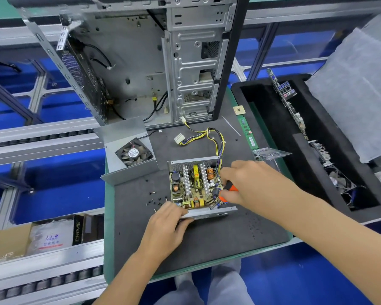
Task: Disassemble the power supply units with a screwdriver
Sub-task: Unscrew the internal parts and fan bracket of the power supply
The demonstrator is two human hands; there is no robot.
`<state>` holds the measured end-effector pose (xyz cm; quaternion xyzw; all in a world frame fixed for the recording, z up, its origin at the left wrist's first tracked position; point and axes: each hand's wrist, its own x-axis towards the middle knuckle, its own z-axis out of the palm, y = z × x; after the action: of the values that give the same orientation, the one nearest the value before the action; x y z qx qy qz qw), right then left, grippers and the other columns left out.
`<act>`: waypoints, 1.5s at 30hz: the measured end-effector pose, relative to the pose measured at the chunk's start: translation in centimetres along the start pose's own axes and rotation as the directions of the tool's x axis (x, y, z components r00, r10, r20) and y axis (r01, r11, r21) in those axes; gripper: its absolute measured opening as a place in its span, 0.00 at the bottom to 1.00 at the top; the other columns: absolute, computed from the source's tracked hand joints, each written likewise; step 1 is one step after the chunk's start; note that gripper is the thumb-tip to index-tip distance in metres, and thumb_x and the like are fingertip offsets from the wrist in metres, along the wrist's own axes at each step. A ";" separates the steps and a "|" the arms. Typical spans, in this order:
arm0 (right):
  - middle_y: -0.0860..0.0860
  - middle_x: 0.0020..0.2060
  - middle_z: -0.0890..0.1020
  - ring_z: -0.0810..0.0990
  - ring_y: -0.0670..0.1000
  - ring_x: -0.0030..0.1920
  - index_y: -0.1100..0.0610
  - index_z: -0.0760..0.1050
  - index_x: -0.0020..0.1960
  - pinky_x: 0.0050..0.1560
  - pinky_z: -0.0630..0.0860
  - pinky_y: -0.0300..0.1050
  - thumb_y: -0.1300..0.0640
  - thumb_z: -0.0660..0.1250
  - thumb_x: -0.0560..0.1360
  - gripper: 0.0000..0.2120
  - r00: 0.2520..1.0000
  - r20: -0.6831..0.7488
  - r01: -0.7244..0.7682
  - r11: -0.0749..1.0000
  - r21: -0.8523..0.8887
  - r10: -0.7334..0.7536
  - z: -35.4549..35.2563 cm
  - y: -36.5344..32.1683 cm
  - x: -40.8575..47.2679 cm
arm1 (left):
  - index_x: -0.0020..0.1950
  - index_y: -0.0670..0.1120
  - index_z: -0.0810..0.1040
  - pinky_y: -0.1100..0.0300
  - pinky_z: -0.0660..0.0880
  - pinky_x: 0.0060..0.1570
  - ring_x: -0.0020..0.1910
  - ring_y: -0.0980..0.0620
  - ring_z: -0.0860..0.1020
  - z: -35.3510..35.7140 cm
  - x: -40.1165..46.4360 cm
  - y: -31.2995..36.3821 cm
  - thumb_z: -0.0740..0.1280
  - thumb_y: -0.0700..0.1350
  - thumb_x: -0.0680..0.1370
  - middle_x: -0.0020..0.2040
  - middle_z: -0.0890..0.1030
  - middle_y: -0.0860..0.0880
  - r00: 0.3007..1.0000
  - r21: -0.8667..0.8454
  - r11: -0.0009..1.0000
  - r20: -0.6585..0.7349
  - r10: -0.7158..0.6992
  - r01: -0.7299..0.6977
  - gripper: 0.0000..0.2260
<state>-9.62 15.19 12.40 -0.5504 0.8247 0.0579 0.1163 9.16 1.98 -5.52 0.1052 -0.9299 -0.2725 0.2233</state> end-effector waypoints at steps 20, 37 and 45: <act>0.50 0.38 0.67 0.69 0.56 0.40 0.48 0.66 0.60 0.34 0.68 0.47 0.34 0.46 0.79 0.23 0.993 0.058 -0.093 0.979 -0.181 0.105 -1.7 1.4 1.4 | 0.42 0.46 0.74 0.61 0.67 0.34 0.38 0.53 0.71 1.3 3.9 1.0 0.77 0.43 0.72 0.38 0.75 0.51 0.994 0.052 0.993 0.021 -0.109 0.108 0.12; 0.49 0.34 0.63 0.72 0.57 0.38 0.55 0.66 0.48 0.36 0.66 0.49 0.22 0.52 0.70 0.35 0.957 0.014 -0.286 0.937 0.201 0.290 -1.2 1.6 1.8 | 0.38 0.58 0.61 0.67 0.68 0.41 0.43 0.61 0.70 2.2 4.4 0.4 0.75 0.47 0.75 0.36 0.68 0.57 0.949 -0.014 0.966 0.192 -0.251 0.258 0.21; 0.51 0.40 0.71 0.74 0.54 0.39 0.54 0.64 0.52 0.34 0.73 0.48 0.48 0.65 0.75 0.14 0.978 0.074 -0.208 0.933 0.294 0.195 -1.9 2.1 1.6 | 0.50 0.67 0.71 0.68 0.70 0.50 0.54 0.67 0.72 -0.2 3.3 0.1 0.72 0.66 0.69 0.50 0.74 0.68 0.913 -0.141 0.921 0.250 -0.322 0.364 0.15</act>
<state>-12.41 14.17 13.79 -0.4375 0.8732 -0.0445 0.2101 6.32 0.95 -4.10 0.2152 -0.8865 -0.4027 0.0755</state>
